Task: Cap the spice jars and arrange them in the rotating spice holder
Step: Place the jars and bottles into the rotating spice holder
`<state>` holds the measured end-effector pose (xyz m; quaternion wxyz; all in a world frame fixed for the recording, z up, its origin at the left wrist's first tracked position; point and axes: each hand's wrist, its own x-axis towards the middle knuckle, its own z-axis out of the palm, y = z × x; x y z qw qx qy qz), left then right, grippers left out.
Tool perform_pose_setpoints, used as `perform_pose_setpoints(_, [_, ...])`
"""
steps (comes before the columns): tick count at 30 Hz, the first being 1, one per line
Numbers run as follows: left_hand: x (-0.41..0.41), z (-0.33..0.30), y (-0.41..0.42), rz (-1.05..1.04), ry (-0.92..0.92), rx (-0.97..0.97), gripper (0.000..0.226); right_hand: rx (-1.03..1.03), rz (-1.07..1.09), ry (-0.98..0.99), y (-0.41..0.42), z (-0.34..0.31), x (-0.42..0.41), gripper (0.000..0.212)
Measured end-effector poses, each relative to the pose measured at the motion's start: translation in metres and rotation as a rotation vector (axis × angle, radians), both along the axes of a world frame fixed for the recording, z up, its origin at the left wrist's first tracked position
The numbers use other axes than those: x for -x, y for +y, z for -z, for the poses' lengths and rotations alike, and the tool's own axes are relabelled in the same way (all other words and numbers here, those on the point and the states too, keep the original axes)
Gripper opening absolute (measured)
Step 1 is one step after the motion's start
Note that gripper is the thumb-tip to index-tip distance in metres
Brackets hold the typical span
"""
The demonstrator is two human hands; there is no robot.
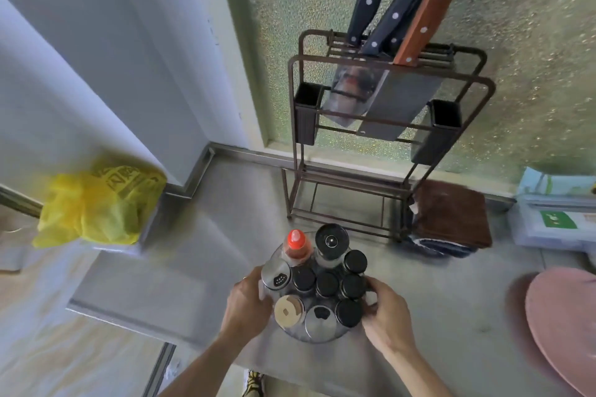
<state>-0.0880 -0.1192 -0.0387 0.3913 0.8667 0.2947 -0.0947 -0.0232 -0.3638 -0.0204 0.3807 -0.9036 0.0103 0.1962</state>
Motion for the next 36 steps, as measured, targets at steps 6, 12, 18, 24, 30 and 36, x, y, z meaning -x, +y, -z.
perform_pose_setpoints(6, [0.007, -0.012, 0.095, -0.014, -0.004, -0.05, 0.05, -0.053, -0.003, -0.01, 0.092, -0.004, 0.003, 0.055])
perform_pose_setpoints(12, [-0.02, -0.014, 0.191, 0.004, -0.037, -0.1, 0.05, -0.085, 0.028, -0.013, 0.191, 0.0, -0.019, 0.04])
perform_pose_setpoints(18, [-0.079, -0.004, 0.25, -0.003, -0.075, -0.146, 0.033, -0.048, 0.066, -0.088, 0.258, 0.013, -0.071, 0.034])
perform_pose_setpoints(24, [-0.126, 0.02, 0.274, -0.016, -0.103, -0.099, 0.022, -0.07, 0.108, -0.126, 0.29, 0.036, -0.115, 0.025])
perform_pose_setpoints(30, [-0.146, 0.037, 0.279, -0.046, -0.142, -0.06, 0.023, -0.037, 0.136, -0.129, 0.299, 0.051, -0.137, 0.014])
perform_pose_setpoints(36, [-0.151, 0.044, 0.283, -0.027, -0.188, -0.03, 0.029, 0.007, 0.138, -0.104, 0.302, 0.058, -0.142, 0.012])
